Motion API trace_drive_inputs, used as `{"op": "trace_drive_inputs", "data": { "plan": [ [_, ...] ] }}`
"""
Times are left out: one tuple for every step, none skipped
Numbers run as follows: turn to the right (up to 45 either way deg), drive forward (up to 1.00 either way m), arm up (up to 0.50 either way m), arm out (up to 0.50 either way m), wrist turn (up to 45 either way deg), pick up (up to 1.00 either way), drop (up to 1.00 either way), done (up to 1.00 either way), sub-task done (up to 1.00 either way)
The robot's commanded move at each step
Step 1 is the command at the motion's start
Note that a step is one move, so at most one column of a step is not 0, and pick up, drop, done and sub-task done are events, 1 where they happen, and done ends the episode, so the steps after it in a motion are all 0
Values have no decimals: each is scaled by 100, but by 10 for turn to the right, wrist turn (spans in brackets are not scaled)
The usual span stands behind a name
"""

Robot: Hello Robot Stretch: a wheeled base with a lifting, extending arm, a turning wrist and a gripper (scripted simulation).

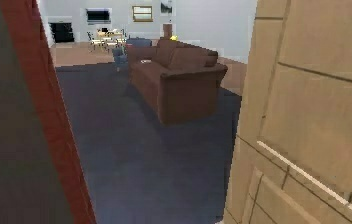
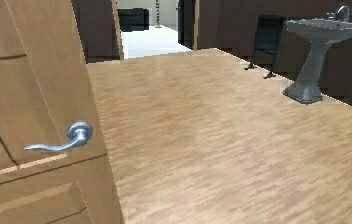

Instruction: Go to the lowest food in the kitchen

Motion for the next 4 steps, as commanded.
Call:
{"op": "trace_drive_inputs", "data": {
  "plan": [
    [0, 75, 0, 0, 0, 0, 0, 0, 0],
    [-60, 0, 0, 0, 0, 0, 0, 0, 0],
    [0, 50, 0, 0, 0, 0, 0, 0, 0],
    [450, 0, 0, 0, 0, 0, 0, 0, 0]
  ]
}}
